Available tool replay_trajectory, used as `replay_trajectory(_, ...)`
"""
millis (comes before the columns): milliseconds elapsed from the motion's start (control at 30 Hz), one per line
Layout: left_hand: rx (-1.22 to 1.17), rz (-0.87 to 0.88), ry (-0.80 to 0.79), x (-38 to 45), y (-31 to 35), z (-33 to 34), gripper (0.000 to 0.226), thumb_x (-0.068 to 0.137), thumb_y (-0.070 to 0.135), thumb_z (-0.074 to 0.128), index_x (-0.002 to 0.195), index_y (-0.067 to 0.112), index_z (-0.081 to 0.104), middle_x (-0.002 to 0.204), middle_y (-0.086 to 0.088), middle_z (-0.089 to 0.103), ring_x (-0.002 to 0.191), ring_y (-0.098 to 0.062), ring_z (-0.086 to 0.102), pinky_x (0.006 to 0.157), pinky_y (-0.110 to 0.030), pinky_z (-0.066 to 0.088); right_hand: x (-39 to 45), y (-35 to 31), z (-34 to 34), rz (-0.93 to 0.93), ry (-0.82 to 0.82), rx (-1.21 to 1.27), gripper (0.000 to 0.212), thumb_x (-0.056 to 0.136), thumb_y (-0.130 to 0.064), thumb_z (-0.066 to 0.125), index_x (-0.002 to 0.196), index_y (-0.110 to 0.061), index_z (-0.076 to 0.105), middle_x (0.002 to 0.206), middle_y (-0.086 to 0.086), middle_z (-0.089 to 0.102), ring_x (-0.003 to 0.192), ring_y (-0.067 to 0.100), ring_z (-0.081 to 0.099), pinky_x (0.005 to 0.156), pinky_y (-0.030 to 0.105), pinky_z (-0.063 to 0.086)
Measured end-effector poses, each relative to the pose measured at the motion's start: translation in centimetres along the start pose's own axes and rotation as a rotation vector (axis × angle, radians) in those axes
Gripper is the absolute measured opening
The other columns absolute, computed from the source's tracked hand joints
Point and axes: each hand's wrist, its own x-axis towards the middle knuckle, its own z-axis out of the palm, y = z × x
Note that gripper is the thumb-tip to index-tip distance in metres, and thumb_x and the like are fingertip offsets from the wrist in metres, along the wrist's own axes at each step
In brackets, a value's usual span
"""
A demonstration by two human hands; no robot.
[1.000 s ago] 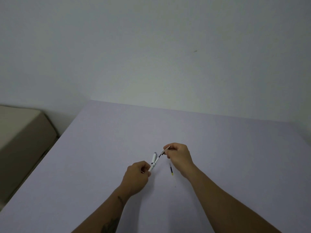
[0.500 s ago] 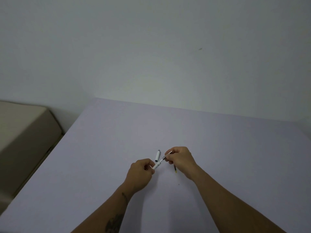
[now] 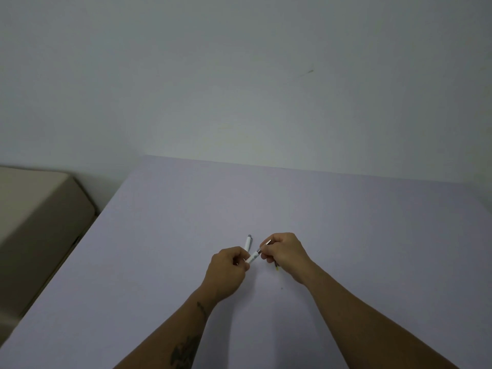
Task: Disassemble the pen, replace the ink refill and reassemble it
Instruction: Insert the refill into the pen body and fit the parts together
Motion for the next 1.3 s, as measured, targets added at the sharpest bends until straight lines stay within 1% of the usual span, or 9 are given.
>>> replay_trajectory(233, -0.029, -0.028, -0.028, 0.0, -0.1, 0.0, 0.011, 0.086, 0.009, 0.062, 0.082, 0.017, 0.069, 0.068, 0.003, 0.06, 0.056, -0.009, 0.048, 0.055, -0.019, 0.04, 0.0, -0.4, -0.3, -0.008, -0.06, -0.148, 0.036, 0.081, -0.043, 0.065, 0.079, -0.007, 0.065, 0.065, 0.003, 0.063, 0.058, 0.017, 0.054, 0.059, 0.03, 0.044)
replay_trajectory(367, -0.027, -0.055, -0.023, -0.1, -0.4, -0.2, 0.011, 0.086, 0.009, 0.063, 0.085, 0.017, 0.07, 0.07, 0.003, 0.06, 0.058, -0.011, 0.049, 0.056, -0.02, 0.042, 0.5, -0.5, -0.9, 0.056, -0.117, 0.105, 0.02, 0.083, -0.02, 0.069, 0.101, -0.014, 0.071, 0.082, 0.006, 0.071, 0.065, 0.016, 0.061, 0.059, 0.028, 0.046)
replay_trajectory(467, -0.046, -0.062, -0.029, -0.1, -0.5, -0.2, 0.013, 0.085, 0.009, 0.063, 0.082, 0.019, 0.069, 0.069, 0.004, 0.06, 0.057, -0.01, 0.049, 0.055, -0.019, 0.041, 0.6, 0.0, -0.6, 0.055, -0.121, 0.103, 0.014, 0.083, -0.005, 0.067, 0.091, -0.012, 0.077, 0.078, 0.006, 0.069, 0.064, 0.015, 0.061, 0.055, 0.026, 0.045)
replay_trajectory(567, -0.059, -0.06, -0.048, -0.1, -0.6, -0.3, 0.015, 0.082, 0.008, 0.066, 0.077, 0.022, 0.068, 0.067, 0.005, 0.059, 0.057, -0.009, 0.049, 0.055, -0.019, 0.042, 0.4, 0.2, -0.1, 0.048, -0.076, 0.084, 0.007, 0.084, -0.011, 0.069, 0.079, -0.008, 0.072, 0.068, 0.005, 0.065, 0.058, 0.014, 0.057, 0.052, 0.026, 0.042)
replay_trajectory(733, -0.044, -0.048, -0.086, -0.2, -0.9, -0.1, 0.019, 0.08, 0.012, 0.069, 0.071, 0.028, 0.066, 0.07, 0.004, 0.062, 0.059, -0.008, 0.051, 0.057, -0.018, 0.043, 0.3, -0.1, 0.7, 0.018, -0.042, -0.144, 0.025, 0.083, -0.026, 0.062, 0.068, -0.013, 0.047, 0.061, 0.003, 0.041, 0.052, 0.016, 0.032, 0.051, 0.028, 0.028)
replay_trajectory(833, -0.04, -0.052, -0.082, -0.2, -1.0, -0.2, 0.016, 0.08, 0.013, 0.069, 0.073, 0.027, 0.067, 0.07, 0.005, 0.062, 0.058, -0.007, 0.051, 0.056, -0.017, 0.044, 0.3, -0.5, 0.2, 0.048, -0.074, -0.169, 0.027, 0.085, -0.031, 0.062, 0.072, -0.008, 0.057, 0.064, 0.004, 0.049, 0.053, 0.016, 0.038, 0.048, 0.025, 0.03)
replay_trajectory(1000, -0.045, -0.068, -0.052, -0.1, -1.1, -0.4, 0.009, 0.08, 0.013, 0.069, 0.081, 0.022, 0.071, 0.072, 0.004, 0.063, 0.058, -0.007, 0.051, 0.055, -0.017, 0.043, 0.6, -0.6, -0.4, 0.115, -0.15, 0.138, 0.015, 0.085, -0.005, 0.064, 0.09, -0.011, 0.077, 0.07, 0.005, 0.065, 0.051, 0.012, 0.048, 0.043, 0.022, 0.037)
replay_trajectory(1167, -0.055, -0.075, -0.045, 0.0, -1.0, -0.3, 0.008, 0.08, 0.012, 0.069, 0.084, 0.019, 0.072, 0.073, 0.003, 0.064, 0.059, -0.009, 0.052, 0.057, -0.018, 0.044, 0.5, 0.1, 0.3, 0.074, -0.068, 0.123, 0.011, 0.088, -0.013, 0.068, 0.082, -0.008, 0.075, 0.067, 0.004, 0.063, 0.052, 0.013, 0.047, 0.047, 0.024, 0.039)
replay_trajectory(1300, -0.049, -0.07, -0.052, 0.0, -1.0, -0.1, 0.009, 0.081, 0.012, 0.069, 0.082, 0.021, 0.072, 0.072, 0.003, 0.064, 0.058, -0.008, 0.052, 0.056, -0.018, 0.043, 0.3, 0.6, 0.9, -0.017, 0.028, -0.071, 0.038, 0.088, -0.034, 0.067, 0.059, -0.016, 0.05, 0.054, -0.003, 0.044, 0.048, 0.013, 0.035, 0.05, 0.026, 0.033)
